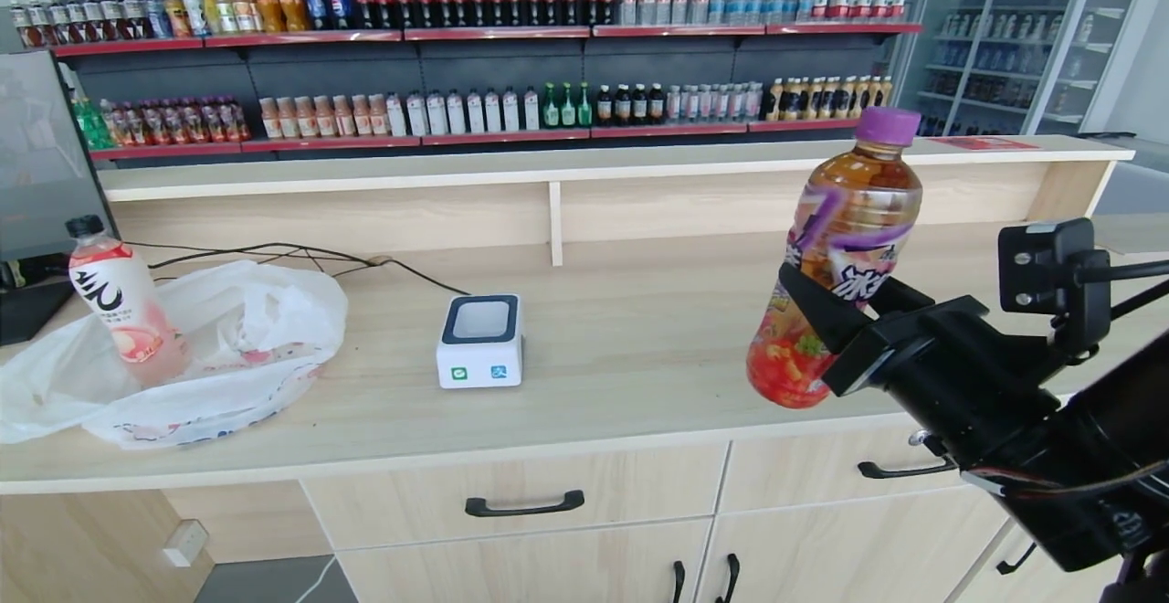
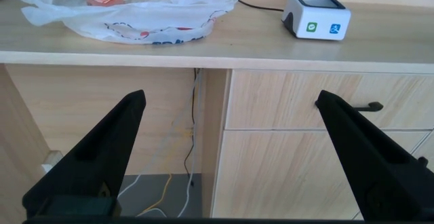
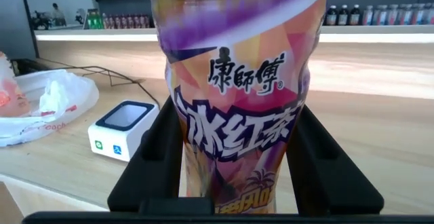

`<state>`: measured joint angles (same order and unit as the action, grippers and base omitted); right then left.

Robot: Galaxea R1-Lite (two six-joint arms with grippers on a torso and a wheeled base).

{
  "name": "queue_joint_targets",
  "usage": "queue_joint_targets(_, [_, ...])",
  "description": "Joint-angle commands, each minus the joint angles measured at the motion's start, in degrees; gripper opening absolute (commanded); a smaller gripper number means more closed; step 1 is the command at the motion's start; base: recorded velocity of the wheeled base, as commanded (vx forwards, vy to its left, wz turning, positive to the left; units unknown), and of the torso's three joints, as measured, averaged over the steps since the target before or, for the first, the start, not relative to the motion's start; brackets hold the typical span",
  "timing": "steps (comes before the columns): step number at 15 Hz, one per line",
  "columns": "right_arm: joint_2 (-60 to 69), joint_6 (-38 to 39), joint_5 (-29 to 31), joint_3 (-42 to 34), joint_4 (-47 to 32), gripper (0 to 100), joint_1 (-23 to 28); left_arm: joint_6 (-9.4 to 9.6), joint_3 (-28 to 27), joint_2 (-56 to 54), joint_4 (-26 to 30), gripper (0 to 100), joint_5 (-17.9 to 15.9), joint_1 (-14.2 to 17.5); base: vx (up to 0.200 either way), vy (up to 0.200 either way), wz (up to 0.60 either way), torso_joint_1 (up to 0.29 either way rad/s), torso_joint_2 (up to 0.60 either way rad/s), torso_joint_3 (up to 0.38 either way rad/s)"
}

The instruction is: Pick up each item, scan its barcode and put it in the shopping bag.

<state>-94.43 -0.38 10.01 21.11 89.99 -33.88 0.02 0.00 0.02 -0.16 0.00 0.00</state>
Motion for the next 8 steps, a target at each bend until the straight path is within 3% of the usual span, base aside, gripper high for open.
queue_joint_targets(1, [0.56, -0.06, 0.01, -0.11, 0.01, 0, -0.05, -0.02, 0.00, -0.02, -0.02, 100, 0.00, 0.00, 0.000, 0.200, 0.00, -0.012, 0.00, -0.002])
queue_joint_targets(8, [0.56, -0.06, -0.08, 0.24, 0.01, 0, 0.13, -0.11, 0.00, -0.02, -0.02, 100, 0.00, 0.00, 0.000, 0.200, 0.00, 0.007, 0.00, 0.002])
